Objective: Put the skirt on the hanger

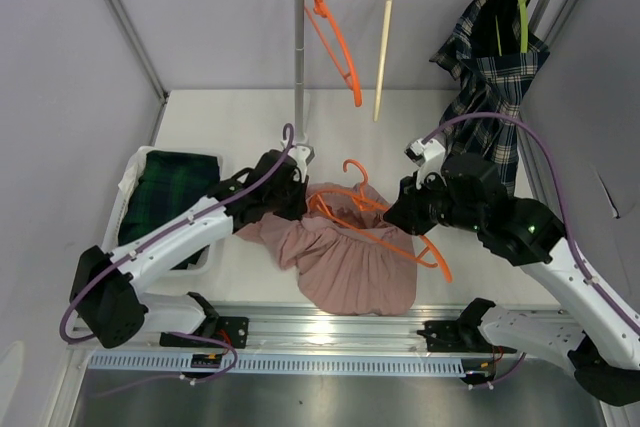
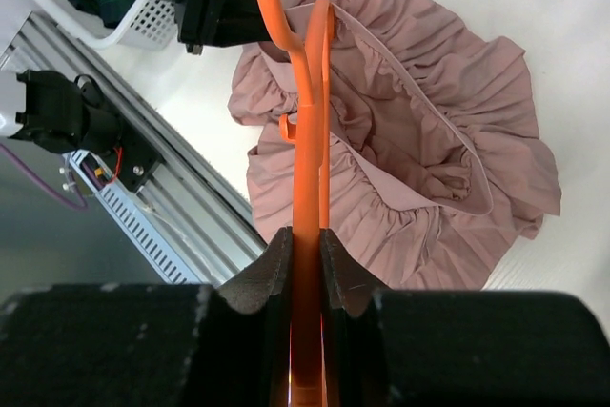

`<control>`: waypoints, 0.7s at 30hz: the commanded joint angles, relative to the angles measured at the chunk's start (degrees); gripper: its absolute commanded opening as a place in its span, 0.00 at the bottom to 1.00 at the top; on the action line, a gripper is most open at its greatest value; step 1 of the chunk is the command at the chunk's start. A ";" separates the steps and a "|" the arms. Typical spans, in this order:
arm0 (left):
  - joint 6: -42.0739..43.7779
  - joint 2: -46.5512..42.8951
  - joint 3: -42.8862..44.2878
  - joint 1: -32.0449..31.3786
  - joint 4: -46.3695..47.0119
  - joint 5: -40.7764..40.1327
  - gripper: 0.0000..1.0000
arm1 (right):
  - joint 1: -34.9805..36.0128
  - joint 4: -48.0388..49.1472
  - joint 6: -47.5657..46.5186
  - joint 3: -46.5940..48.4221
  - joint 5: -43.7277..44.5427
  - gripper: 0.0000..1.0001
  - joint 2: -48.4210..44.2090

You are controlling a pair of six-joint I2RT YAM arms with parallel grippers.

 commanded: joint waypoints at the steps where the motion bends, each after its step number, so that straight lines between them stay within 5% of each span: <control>1: 2.19 -2.08 2.79 0.10 -1.40 -2.93 0.08 | 0.40 0.71 -2.99 1.22 -3.67 0.00 -1.41; 21: 2.28 -3.75 6.14 -2.09 -2.28 0.14 0.09 | 1.46 14.93 -4.14 -8.80 -5.16 0.00 0.07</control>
